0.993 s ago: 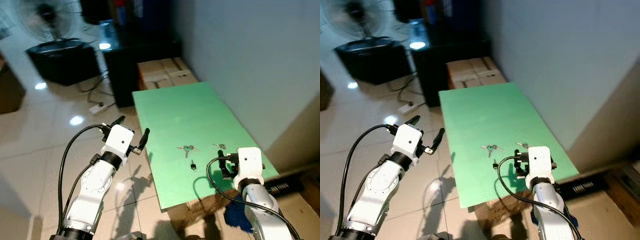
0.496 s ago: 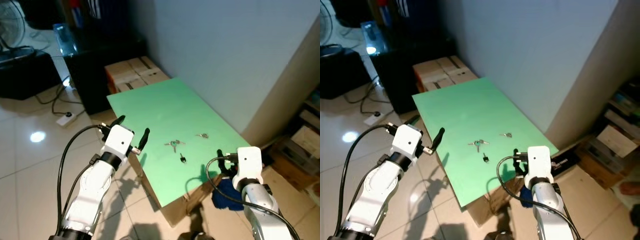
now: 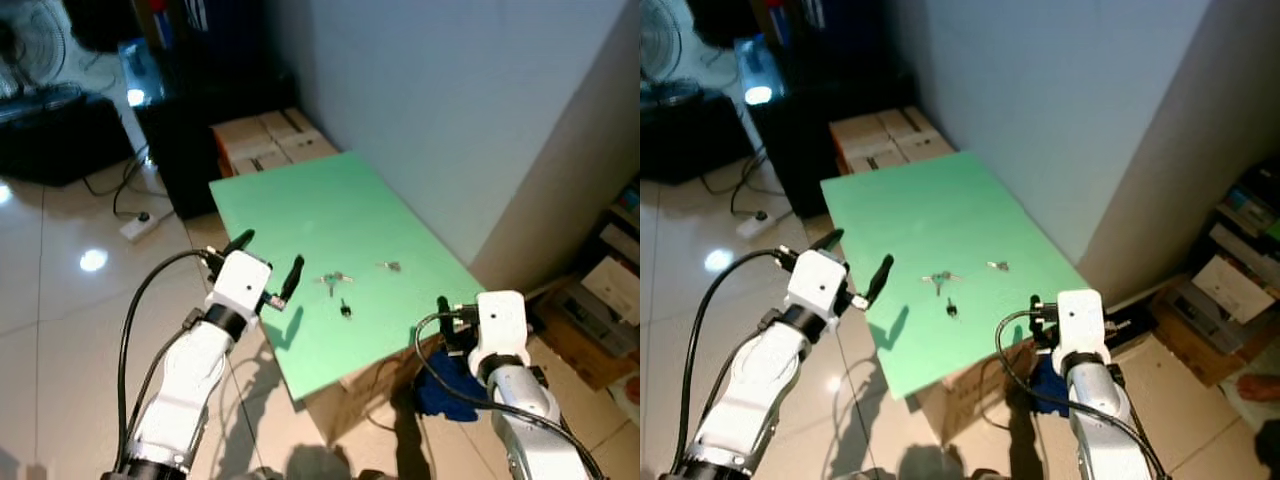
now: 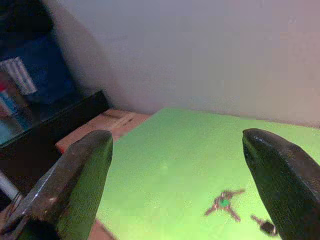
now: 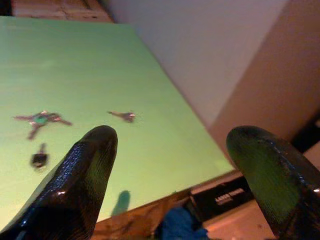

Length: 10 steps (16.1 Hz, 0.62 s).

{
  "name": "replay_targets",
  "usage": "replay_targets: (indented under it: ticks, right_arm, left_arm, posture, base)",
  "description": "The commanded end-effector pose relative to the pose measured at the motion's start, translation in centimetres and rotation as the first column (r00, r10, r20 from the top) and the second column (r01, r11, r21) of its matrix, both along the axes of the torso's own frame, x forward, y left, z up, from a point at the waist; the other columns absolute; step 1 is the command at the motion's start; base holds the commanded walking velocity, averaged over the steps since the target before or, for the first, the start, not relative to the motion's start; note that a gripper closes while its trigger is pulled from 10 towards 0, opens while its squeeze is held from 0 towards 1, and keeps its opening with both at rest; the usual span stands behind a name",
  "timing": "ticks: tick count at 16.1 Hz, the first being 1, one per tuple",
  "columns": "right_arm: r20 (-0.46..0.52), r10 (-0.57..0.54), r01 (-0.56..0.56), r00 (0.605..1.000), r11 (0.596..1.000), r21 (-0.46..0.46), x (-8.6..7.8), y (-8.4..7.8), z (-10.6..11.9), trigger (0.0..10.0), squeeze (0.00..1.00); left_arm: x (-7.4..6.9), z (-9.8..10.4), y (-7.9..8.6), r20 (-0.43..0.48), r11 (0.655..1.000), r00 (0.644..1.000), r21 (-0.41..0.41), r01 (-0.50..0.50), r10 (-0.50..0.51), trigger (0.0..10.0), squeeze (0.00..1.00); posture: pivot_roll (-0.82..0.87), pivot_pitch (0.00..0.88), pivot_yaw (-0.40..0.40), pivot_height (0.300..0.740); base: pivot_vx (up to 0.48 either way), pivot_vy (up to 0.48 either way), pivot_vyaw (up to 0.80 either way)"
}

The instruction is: Hang keys on a hook

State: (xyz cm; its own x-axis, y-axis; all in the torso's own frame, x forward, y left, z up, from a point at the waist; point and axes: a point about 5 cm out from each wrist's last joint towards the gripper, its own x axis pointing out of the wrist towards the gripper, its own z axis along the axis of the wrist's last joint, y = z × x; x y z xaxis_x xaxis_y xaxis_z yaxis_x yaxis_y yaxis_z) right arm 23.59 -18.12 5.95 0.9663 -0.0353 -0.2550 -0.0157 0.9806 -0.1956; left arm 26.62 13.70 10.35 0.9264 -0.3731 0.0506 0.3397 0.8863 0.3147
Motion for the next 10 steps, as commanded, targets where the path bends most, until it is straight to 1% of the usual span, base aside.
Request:
replay_targets:
  ticks: [1,2,3,5,7,10]
  right_arm:
    - [0.006,0.009,-0.009,1.000,1.000,-0.002,0.1,0.3,0.1,10.0,0.00]
    - [0.006,0.009,-0.009,1.000,1.000,-0.009,0.1,0.3,0.1,10.0,0.00]
    - [0.003,0.011,-0.011,1.000,1.000,-0.027,0.3,0.2,0.1,10.0,0.00]
    - [0.010,0.014,-0.013,1.000,0.999,-0.035,0.4,0.2,0.3,10.0,0.00]
    - [0.025,0.018,-0.017,1.000,1.000,-0.025,0.8,0.4,0.5,10.0,0.00]
    - [0.034,0.004,-0.004,0.999,1.000,-0.013,1.1,0.4,0.6,10.0,0.00]
  left_arm:
    - [0.0,0.1,0.4,0.008,1.000,1.000,0.005,-0.022,0.022,10.0,0.00]
    - [0.2,0.1,0.6,0.004,0.999,0.999,0.009,-0.042,0.042,10.0,0.00]
    - [0.3,0.1,0.7,0.002,0.999,0.999,0.015,-0.049,0.049,10.0,0.00]
    - [0.4,0.1,0.7,0.008,0.998,0.998,0.018,-0.060,0.059,10.0,0.00]
    - [0.7,0.1,0.8,0.012,0.997,0.997,0.015,-0.082,0.082,10.0,0.00]
    - [0.7,0.1,0.7,0.011,0.997,0.997,0.012,-0.078,0.078,10.0,0.00]
  posture:
    - [-0.08,0.021,0.031,0.740]
    - [-0.08,0.023,0.032,0.740]
    - [-0.08,0.024,0.032,0.740]
    - [-0.08,0.026,0.034,0.740]
    - [-0.08,0.030,0.038,0.740]
    - [-0.08,0.033,0.038,0.740]
  base:
    - [0.000,0.000,0.00]
    - [0.000,0.000,0.00]
    - [0.000,0.000,0.00]
    - [0.000,0.000,0.00]
    - [0.000,0.000,0.00]
    - [0.000,0.000,0.00]
